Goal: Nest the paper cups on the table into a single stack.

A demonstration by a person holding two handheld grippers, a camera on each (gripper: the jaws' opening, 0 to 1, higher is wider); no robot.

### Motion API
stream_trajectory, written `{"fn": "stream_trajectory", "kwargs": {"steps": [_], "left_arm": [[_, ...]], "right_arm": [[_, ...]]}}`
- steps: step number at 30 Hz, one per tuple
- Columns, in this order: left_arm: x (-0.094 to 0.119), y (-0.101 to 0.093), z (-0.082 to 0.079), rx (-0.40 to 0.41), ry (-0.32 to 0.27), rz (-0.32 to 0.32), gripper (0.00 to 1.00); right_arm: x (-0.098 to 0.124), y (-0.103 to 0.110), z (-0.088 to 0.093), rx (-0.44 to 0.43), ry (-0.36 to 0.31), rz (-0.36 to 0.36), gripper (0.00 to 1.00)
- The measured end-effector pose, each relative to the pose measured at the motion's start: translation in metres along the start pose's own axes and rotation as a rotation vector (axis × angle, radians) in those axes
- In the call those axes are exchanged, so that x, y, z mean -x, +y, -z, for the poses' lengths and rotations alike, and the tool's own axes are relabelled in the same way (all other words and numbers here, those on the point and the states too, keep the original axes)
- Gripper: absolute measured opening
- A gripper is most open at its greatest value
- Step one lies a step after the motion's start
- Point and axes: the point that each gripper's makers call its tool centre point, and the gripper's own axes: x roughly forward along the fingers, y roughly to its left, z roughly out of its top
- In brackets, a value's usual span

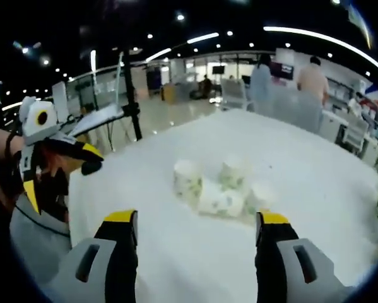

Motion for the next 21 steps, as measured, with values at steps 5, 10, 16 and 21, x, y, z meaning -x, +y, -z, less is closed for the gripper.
{"fn": "stream_trajectory", "kwargs": {"steps": [5, 10, 16, 21], "left_arm": [[-0.001, 0.001, 0.005, 0.012, 0.005, -0.011, 0.99], [0.0, 0.002, 0.007, 0.028, 0.002, -0.02, 0.99], [-0.003, 0.005, 0.01, 0.038, 0.004, -0.028, 0.99], [-0.005, 0.005, 0.013, 0.041, 0.008, -0.033, 0.99]], "right_arm": [[-0.022, -0.001, -0.003, 0.087, 0.042, -0.024, 0.62], [-0.041, -0.01, -0.007, 0.14, 0.063, -0.022, 0.55], [-0.063, -0.015, -0.003, 0.236, 0.108, -0.018, 0.48], [-0.076, -0.015, -0.001, 0.258, 0.123, -0.019, 0.45]]}}
